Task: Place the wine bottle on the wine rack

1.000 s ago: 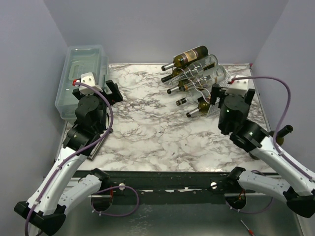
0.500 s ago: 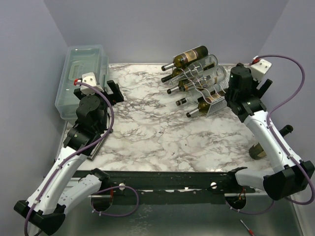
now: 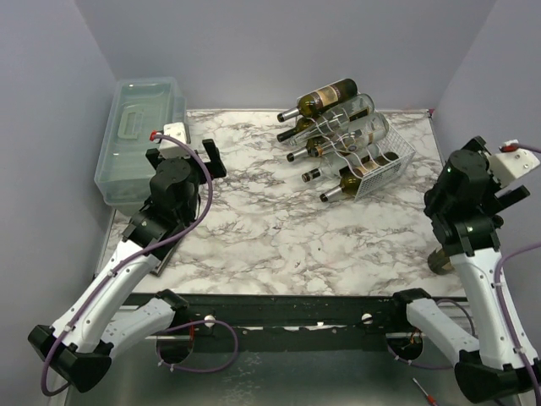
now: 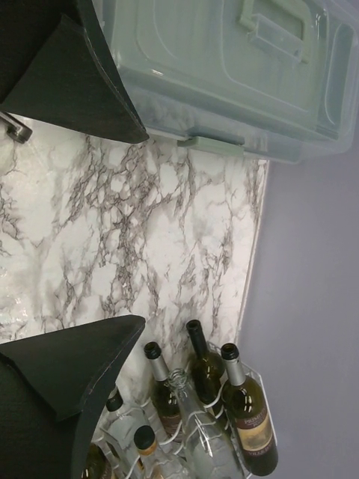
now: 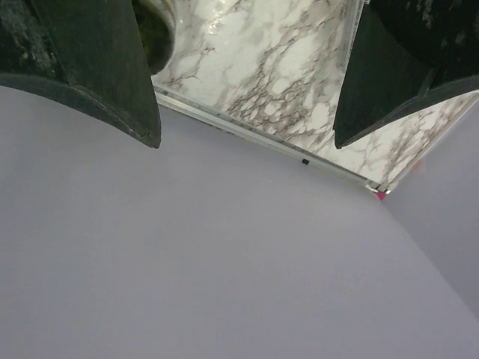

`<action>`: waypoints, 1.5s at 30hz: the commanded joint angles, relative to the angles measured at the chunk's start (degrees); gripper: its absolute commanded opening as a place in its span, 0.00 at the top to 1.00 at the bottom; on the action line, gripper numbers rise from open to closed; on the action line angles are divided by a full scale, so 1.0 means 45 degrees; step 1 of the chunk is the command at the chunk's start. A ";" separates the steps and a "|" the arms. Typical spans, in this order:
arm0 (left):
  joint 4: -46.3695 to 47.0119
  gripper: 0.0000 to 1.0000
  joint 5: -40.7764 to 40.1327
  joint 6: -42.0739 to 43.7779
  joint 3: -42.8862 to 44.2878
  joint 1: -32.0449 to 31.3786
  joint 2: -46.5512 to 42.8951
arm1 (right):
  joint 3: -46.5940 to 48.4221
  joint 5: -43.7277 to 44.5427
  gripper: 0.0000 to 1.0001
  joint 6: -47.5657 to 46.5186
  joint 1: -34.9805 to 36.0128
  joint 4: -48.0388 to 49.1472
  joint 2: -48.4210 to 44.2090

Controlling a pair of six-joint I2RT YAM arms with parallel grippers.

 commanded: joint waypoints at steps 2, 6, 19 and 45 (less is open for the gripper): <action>-0.0155 0.01 0.0349 -0.0012 0.0141 -0.0055 0.0313 | -0.0471 0.1074 0.00 -0.1158 -0.0030 -0.0412 -0.1245; -0.0460 0.01 0.0689 -0.0062 0.0388 -0.0037 0.0342 | -0.0886 0.0921 0.00 -0.1851 -0.0020 -0.0470 -0.2394; -0.0463 0.01 0.1107 -0.0307 0.0354 -0.0044 0.0202 | -0.2453 0.2544 0.00 0.0675 -0.0030 -0.1753 -0.1815; -0.0501 0.01 0.0981 -0.0252 0.0362 -0.0257 0.0484 | -0.3361 0.2834 0.00 -0.0159 -0.0027 -0.0016 -0.1855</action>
